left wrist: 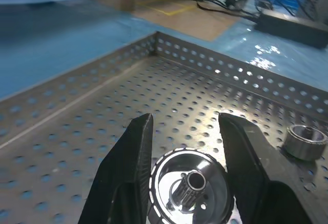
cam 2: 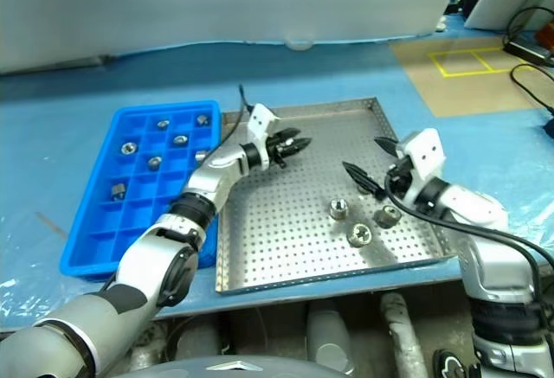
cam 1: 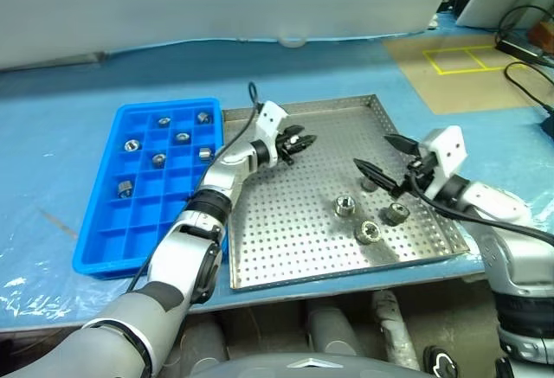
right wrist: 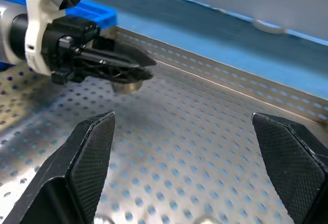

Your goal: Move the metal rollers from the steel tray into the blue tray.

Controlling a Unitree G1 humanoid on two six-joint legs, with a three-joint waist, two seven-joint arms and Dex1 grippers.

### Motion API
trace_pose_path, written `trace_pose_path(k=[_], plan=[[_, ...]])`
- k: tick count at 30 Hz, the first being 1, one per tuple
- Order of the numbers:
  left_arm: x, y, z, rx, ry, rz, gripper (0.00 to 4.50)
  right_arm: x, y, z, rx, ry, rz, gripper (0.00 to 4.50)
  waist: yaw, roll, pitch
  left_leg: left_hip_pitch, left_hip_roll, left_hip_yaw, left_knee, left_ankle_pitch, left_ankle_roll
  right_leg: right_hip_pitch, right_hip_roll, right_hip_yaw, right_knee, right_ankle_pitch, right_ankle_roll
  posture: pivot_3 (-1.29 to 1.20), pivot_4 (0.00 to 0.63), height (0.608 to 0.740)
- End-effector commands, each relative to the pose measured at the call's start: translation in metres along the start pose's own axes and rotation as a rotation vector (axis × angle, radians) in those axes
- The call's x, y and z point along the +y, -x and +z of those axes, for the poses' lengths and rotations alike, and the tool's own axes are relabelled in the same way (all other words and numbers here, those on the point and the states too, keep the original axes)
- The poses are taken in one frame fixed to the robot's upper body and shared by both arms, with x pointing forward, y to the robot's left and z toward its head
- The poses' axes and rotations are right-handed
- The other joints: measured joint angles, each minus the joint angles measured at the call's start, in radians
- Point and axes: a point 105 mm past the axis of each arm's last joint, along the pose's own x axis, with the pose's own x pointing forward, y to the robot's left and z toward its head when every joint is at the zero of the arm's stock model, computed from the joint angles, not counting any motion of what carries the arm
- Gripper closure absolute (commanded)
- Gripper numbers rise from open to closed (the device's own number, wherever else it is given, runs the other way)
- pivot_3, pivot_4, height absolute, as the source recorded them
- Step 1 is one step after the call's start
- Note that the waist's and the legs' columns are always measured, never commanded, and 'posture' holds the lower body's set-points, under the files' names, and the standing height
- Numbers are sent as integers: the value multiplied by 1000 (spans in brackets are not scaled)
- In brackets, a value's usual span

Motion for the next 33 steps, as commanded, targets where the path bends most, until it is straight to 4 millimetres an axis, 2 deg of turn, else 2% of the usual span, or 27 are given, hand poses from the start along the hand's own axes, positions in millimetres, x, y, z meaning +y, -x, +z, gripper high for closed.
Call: trace_pose_path(k=[1,6,12,17,20,25,29,33], plan=[[14,26,24,-90,-19,105,2809,10,-29,14,-60,34,139,0,24,0,0,0,0,0,0,0,0,0,0,0,0,0,0,-66,150,740],[19,69,23,-92,-19,247,2809,20,-63,24,-98,48,300,0,117,0,0,0,1,0,0,1,-1,0,0,-1,1,0,-1,99,150,740],[18,119,20,-81,-28,420,2809,44,-98,31,-128,50,494,0,196,-1,1,-2,2,-1,0,1,-2,0,0,-5,2,-1,-3,271,150,740],[18,154,39,-185,-54,586,2809,64,-117,33,-141,47,624,0,233,-2,2,-4,3,-3,0,0,-6,0,0,-7,2,-1,-3,428,150,740],[14,172,42,-206,-62,650,2809,71,-124,33,-145,49,669,0,241,-2,2,-5,3,-5,0,0,-7,0,0,-10,3,-1,-3,454,150,740],[8,198,33,-193,-77,759,2809,81,-128,34,-151,45,746,0,270,-2,2,-10,4,-10,0,1,-8,-1,0,-14,2,-1,-3,504,150,740],[11,210,24,-154,-82,828,2809,88,-129,34,-153,42,781,0,295,-2,2,-14,4,-18,1,2,-11,-1,0,-21,3,-1,-3,520,150,740],[13,213,18,-129,-73,856,2809,88,-130,33,-151,44,783,0,322,-1,2,-18,4,-25,2,4,-13,0,1,-26,3,-1,-4,518,150,740]])
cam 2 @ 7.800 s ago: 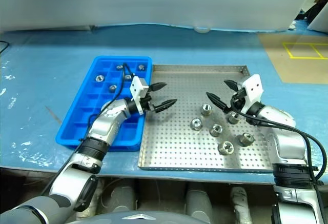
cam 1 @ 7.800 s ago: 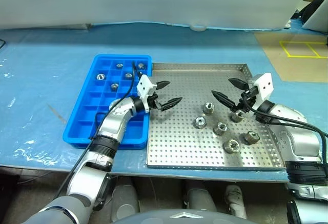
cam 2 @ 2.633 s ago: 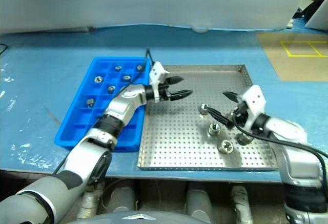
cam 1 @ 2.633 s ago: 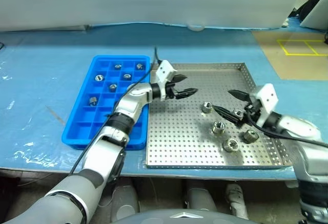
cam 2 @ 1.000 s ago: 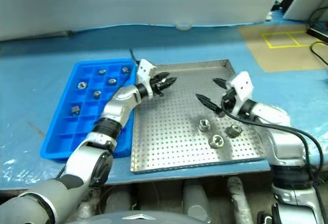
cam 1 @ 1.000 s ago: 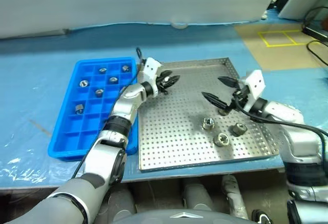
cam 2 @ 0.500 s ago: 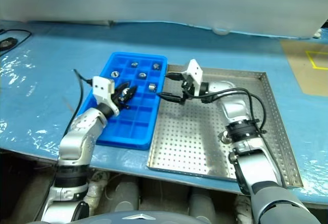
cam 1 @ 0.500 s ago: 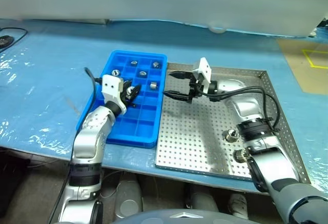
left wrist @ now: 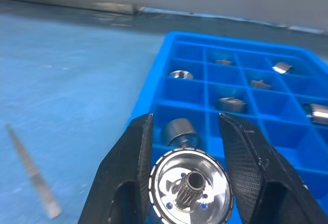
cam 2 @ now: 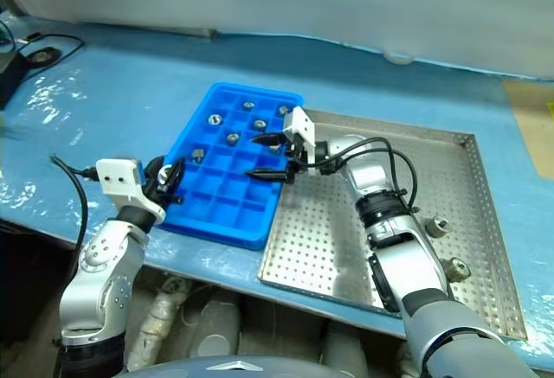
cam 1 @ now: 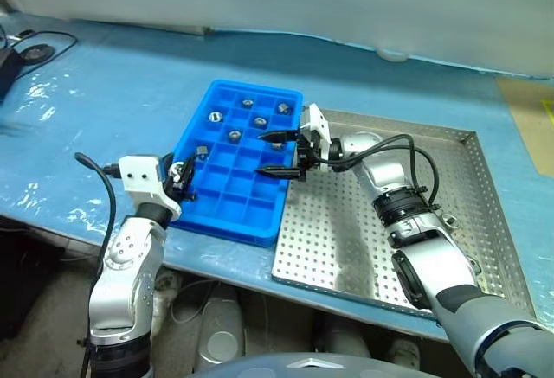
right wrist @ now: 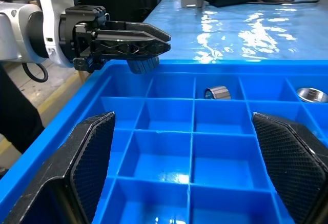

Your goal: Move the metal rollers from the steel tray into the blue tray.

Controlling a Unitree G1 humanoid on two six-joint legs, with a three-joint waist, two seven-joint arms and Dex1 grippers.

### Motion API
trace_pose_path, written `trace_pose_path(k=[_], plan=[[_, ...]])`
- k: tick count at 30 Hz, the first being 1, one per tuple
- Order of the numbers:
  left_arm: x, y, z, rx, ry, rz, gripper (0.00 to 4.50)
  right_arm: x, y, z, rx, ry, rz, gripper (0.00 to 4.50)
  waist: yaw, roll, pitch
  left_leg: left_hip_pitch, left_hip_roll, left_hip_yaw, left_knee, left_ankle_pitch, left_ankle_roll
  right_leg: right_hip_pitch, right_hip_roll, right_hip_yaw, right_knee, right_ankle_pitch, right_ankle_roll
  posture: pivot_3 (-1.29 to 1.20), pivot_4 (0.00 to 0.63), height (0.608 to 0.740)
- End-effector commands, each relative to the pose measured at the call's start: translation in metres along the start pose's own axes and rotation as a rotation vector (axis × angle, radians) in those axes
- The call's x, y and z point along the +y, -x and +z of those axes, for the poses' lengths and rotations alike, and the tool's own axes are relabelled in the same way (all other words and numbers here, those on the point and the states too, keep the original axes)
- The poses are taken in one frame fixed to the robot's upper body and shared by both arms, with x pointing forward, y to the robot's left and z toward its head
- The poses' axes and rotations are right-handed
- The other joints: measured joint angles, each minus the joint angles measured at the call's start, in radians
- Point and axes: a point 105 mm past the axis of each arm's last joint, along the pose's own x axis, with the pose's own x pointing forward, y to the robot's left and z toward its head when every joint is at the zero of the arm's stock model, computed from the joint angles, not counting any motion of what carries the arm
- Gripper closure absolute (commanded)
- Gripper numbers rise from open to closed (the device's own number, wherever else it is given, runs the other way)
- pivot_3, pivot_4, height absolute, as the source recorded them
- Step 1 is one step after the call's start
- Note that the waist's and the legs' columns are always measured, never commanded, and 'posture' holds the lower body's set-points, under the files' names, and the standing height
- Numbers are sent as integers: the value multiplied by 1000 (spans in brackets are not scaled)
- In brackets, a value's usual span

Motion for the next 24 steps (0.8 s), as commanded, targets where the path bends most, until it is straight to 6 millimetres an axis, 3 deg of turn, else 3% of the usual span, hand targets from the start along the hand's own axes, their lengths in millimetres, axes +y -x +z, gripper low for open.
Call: trace_pose_path(k=[1,8,12,17,24], plan=[[1,3,15,-62,-24,16,2809,-2,-2,14,-19,54,16,0,12,0,0,0,0,-1,0,0,0,0,0,0,0,0,0,518,150,740],[-5,7,7,-29,-24,-6,2809,-2,3,10,-7,56,-1,0,25,0,0,0,0,-2,1,1,-1,1,0,0,1,0,0,483,150,740],[-9,8,3,-14,-10,-29,1573,-3,6,9,-2,59,-18,0,25,0,0,0,0,-2,1,1,-2,0,0,0,2,0,0,483,150,740],[-11,0,13,-47,8,-68,29,-4,11,10,1,63,-32,0,23,0,0,1,0,-2,3,2,-3,-1,0,0,8,0,-1,448,150,740],[-38,-18,25,-79,46,-314,29,-7,32,9,18,70,-112,0,18,1,0,4,0,-3,5,3,-5,-1,0,1,16,-1,-3,310,150,740]])
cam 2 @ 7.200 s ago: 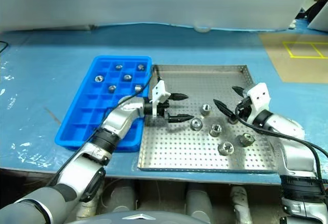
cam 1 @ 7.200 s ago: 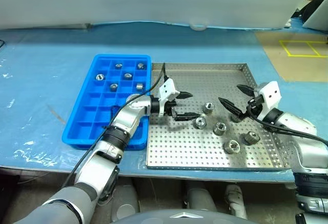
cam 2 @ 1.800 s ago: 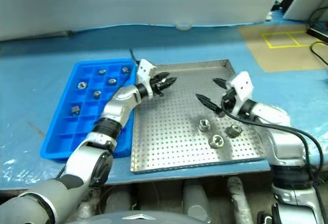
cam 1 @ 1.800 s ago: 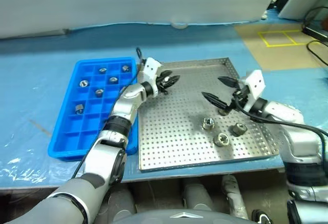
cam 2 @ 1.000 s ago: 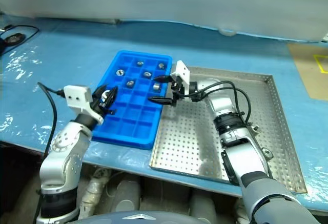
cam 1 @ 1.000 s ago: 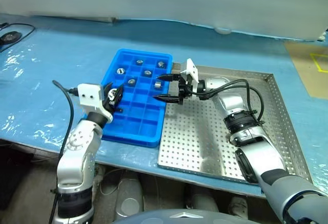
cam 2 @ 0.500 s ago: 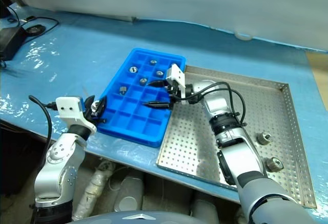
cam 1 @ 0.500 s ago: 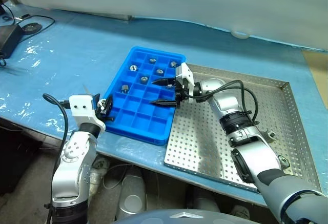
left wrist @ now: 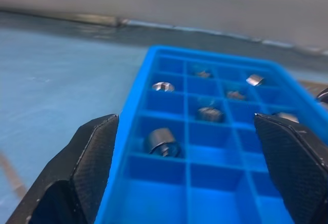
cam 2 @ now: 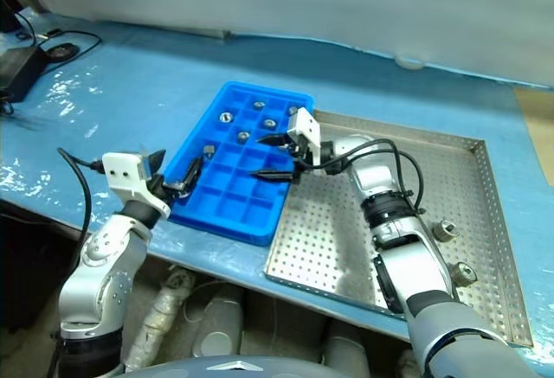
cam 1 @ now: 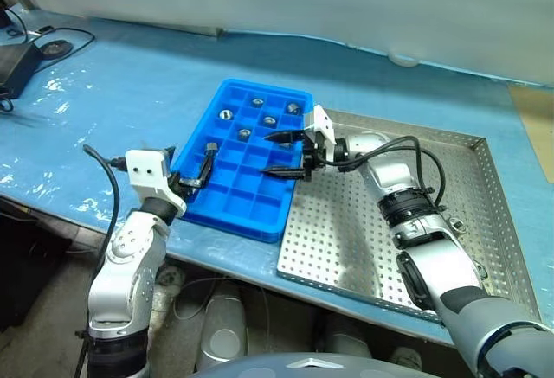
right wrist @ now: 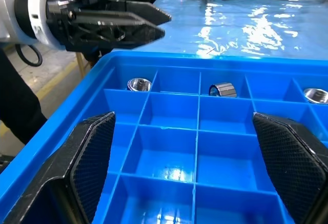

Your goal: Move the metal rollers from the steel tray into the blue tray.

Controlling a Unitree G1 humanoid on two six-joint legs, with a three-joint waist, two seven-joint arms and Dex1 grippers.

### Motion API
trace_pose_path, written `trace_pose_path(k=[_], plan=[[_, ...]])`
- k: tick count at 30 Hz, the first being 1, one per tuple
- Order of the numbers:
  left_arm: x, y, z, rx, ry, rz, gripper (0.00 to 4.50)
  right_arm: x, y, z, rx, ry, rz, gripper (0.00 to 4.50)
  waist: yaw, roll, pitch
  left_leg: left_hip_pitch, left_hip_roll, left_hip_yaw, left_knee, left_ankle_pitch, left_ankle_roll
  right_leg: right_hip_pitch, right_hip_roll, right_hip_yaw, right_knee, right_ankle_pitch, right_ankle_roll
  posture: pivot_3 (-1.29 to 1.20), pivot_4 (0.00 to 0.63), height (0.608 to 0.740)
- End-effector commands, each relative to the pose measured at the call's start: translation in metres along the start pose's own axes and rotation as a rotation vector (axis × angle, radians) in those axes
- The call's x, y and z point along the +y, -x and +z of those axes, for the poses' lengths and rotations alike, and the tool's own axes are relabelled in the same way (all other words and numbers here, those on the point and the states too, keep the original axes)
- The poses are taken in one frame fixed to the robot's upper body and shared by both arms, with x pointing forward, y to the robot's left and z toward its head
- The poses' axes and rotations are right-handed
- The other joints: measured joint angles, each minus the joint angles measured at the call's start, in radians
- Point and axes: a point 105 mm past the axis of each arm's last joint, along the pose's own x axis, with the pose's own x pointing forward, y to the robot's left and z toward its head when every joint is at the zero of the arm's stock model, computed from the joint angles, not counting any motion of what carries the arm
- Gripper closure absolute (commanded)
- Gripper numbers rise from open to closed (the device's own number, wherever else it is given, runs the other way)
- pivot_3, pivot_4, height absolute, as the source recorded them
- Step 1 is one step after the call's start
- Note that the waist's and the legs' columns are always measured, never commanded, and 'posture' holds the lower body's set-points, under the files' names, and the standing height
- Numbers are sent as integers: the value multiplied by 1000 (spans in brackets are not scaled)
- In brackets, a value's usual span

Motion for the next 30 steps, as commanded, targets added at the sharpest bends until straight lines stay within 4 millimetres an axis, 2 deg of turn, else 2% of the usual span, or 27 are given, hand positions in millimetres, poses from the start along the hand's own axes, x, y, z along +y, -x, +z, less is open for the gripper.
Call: trace_pose_path(k=[1,4,17,23,30], plan=[[-17,-16,7,-25,9,-157,29,-5,20,11,-25,37,-78,0,-1,0,0,1,0,0,0,0,0,0,0,0,0,0,0,287,150,740],[-28,-30,3,-12,17,-266,29,-3,36,8,-12,33,-145,0,-15,1,0,1,0,0,0,2,0,1,0,0,1,1,0,184,150,740],[-97,-85,-11,36,43,-719,29,26,113,2,64,-1,-494,0,-186,1,0,5,-1,3,-2,6,-4,1,1,5,0,1,0,-248,150,740],[-136,-91,-22,74,78,-942,29,45,139,2,97,-18,-633,0,-240,1,0,17,-3,14,-8,5,0,3,1,16,-2,1,0,-400,150,740],[-176,-90,-34,130,72,-1168,29,68,156,3,127,-38,-754,0,-289,1,0,19,-3,25,-7,1,6,0,1,26,-4,1,3,-554,150,740]])
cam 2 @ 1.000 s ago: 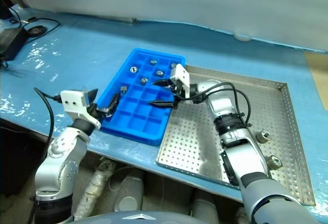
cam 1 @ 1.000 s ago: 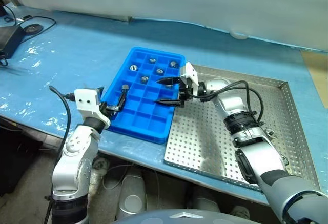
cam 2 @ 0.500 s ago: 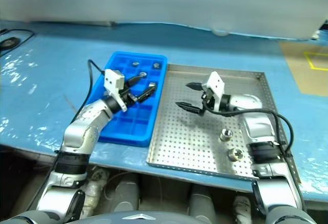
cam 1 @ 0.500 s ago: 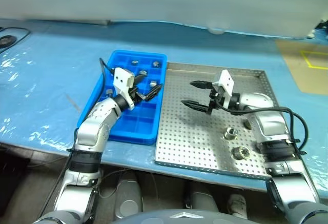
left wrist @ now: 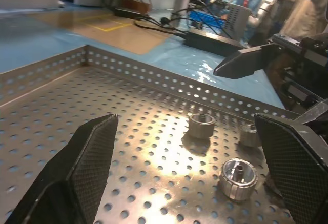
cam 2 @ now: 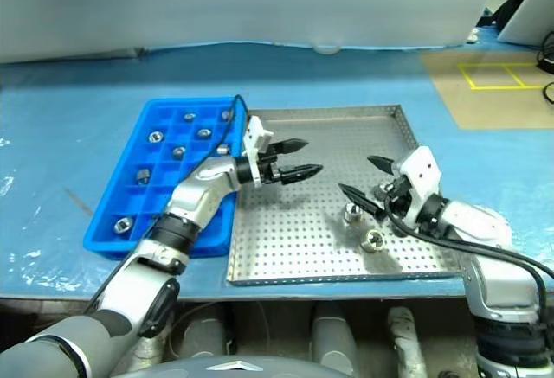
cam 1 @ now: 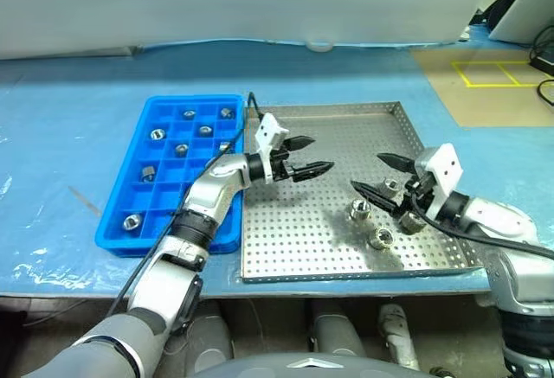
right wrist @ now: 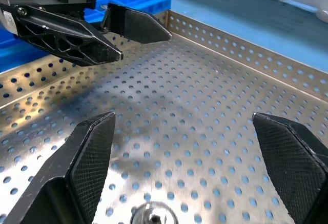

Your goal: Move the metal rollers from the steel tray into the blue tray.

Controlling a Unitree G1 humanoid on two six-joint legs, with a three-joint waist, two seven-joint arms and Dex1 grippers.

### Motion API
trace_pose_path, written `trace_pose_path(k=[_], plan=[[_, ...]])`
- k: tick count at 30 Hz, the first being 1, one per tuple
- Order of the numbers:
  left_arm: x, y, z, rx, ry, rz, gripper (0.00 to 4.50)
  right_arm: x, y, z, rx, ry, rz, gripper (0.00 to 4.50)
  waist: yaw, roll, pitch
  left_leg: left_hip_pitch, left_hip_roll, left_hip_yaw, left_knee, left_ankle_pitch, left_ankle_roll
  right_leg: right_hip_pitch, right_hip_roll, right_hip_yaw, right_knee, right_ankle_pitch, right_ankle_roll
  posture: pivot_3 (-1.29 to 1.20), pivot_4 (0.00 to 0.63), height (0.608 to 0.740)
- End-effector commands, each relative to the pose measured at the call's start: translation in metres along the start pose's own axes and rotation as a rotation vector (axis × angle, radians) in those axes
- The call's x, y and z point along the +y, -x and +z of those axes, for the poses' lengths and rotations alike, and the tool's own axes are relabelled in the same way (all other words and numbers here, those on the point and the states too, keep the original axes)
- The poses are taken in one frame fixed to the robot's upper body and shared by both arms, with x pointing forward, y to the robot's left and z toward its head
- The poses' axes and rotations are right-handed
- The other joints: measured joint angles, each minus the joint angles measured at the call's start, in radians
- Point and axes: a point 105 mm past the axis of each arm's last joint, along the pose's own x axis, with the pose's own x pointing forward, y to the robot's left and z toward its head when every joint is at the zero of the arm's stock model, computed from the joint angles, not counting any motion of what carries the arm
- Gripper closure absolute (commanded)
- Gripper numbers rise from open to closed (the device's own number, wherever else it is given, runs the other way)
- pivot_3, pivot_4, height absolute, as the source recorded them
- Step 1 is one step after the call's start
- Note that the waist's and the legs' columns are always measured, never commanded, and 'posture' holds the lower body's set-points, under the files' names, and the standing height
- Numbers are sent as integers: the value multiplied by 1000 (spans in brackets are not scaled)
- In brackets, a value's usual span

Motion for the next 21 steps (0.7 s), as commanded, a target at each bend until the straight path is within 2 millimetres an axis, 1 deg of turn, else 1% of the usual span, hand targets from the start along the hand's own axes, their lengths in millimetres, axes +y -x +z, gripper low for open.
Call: trace_pose_path(k=[1,5,6,7,9,13,14,18,21], plan=[[-14,-16,1,25,-38,-138,29,1,14,17,-38,38,-61,0,-14,0,0,0,0,1,0,0,1,0,0,1,0,0,0,-575,150,740],[-24,-31,-12,106,-31,-254,29,4,26,14,-20,29,-120,0,-30,0,0,0,0,2,1,-2,3,0,0,1,-2,-2,3,-613,150,740],[-28,-34,-15,130,-32,-287,29,5,29,14,-17,27,-134,0,-35,0,0,-1,0,2,1,-2,3,0,0,1,-2,-4,6,-613,150,740],[-30,-36,-18,146,-32,-309,29,5,31,13,-16,25,-144,0,-40,0,0,-1,0,2,1,-2,3,0,0,1,-3,-4,7,-655,150,740],[-34,-41,-24,182,-46,-340,29,5,35,13,-13,23,-164,0,-50,0,0,-2,-1,2,1,-3,4,0,-1,1,-5,-4,8,-655,150,740],[-40,-49,-32,214,-73,-373,29,7,40,14,-12,20,-192,0,-76,0,0,-5,-1,2,0,-4,6,2,-1,1,-14,-2,10,-717,150,740],[-43,-51,-35,223,-76,-385,29,7,41,14,-13,20,-200,0,-81,0,0,-5,-1,3,1,-5,8,2,-1,1,-15,0,7,-724,150,740],[-50,-52,-62,335,-145,-409,29,9,45,13,-8,16,-224,0,-110,0,0,-6,-2,3,1,-8,10,3,-2,1,-19,1,5,-736,150,740],[-47,-55,-73,381,-206,-358,29,11,46,14,-8,14,-229,0,-133,0,0,-7,-2,3,1,-9,11,3,-2,0,-21,1,6,-743,150,740]])
